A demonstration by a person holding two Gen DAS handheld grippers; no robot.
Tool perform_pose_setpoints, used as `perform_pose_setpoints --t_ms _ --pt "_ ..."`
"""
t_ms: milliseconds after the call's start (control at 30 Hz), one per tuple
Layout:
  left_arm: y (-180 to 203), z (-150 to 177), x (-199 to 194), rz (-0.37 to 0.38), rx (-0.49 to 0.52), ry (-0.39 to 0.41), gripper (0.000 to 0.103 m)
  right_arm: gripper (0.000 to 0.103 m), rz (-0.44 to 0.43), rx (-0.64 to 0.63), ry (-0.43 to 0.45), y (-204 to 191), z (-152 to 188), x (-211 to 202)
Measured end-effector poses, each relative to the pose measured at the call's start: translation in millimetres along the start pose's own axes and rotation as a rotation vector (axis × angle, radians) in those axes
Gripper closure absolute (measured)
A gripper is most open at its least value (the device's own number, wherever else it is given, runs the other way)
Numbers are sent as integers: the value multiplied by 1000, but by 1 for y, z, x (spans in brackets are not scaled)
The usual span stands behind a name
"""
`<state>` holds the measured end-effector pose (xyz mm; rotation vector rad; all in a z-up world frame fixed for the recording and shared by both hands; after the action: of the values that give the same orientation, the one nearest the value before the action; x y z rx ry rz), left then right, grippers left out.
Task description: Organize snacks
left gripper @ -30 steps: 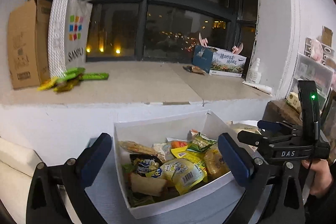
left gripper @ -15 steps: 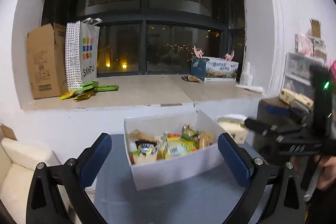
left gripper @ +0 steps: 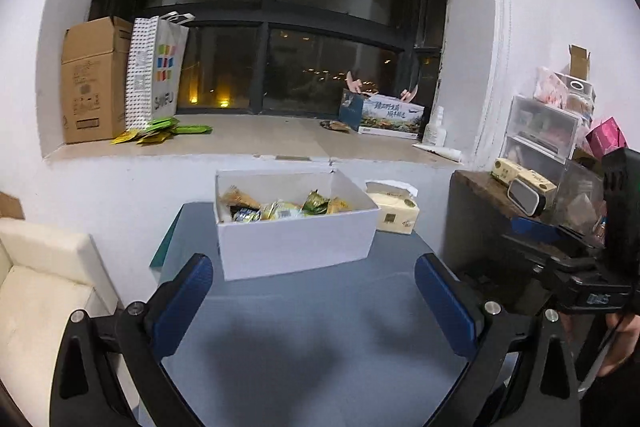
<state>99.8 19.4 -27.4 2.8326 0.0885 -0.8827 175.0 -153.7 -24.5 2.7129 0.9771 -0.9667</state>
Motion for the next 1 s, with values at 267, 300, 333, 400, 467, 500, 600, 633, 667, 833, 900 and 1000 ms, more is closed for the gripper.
perform_pose_setpoints --t_ms 267,300,333,400,467,500,600,633,667,833,900,1000 --pt "12 9 -28 -33 24 19 0 0 -15 -31 2 -7 16 -38" --pt "12 8 -29 -34 27 20 0 0 -11 -30 1 -8 18 -39" --pt "13 8 -30 -32 28 22 0 0 -11 -31 -2 -9 20 -39" --pt "15 6 -29 -29 33 20 0 0 -16 -35 -16 -11 23 -36" --pt "16 7 -29 -34 37 15 0 0 -16 -41 -18 -12 24 -35" --pt "16 7 -29 -35 42 14 0 0 -19 -40 -21 -12 25 -35" --pt "16 6 -28 -35 43 15 0 0 -21 -38 -23 -13 25 -34" --pt "16 7 -28 -34 41 15 0 0 -24 -41 -22 -14 25 -34" --pt "15 7 -28 -34 39 13 0 0 -26 -43 -21 -15 25 -35" --pt "17 8 -25 -34 50 0 0 0 -31 -48 -21 -18 25 -35" --pt "18 8 -25 -35 51 -1 0 0 -33 -47 -19 -18 24 -35" --pt "18 8 -25 -41 54 0 0 0 -33 -45 -18 -18 24 -36"
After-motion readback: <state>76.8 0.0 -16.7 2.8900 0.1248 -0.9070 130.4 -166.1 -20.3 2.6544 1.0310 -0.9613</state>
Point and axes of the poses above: each gripper's, at about its wrist camera, not at the fingertips, and x roughly the way its jaws point, y to its right, z to its underside, the point moved 9 cm from there along x, roughly the way its jaws point, and after that the axes turned 9 degrees about -y, right-handed, at the moved point
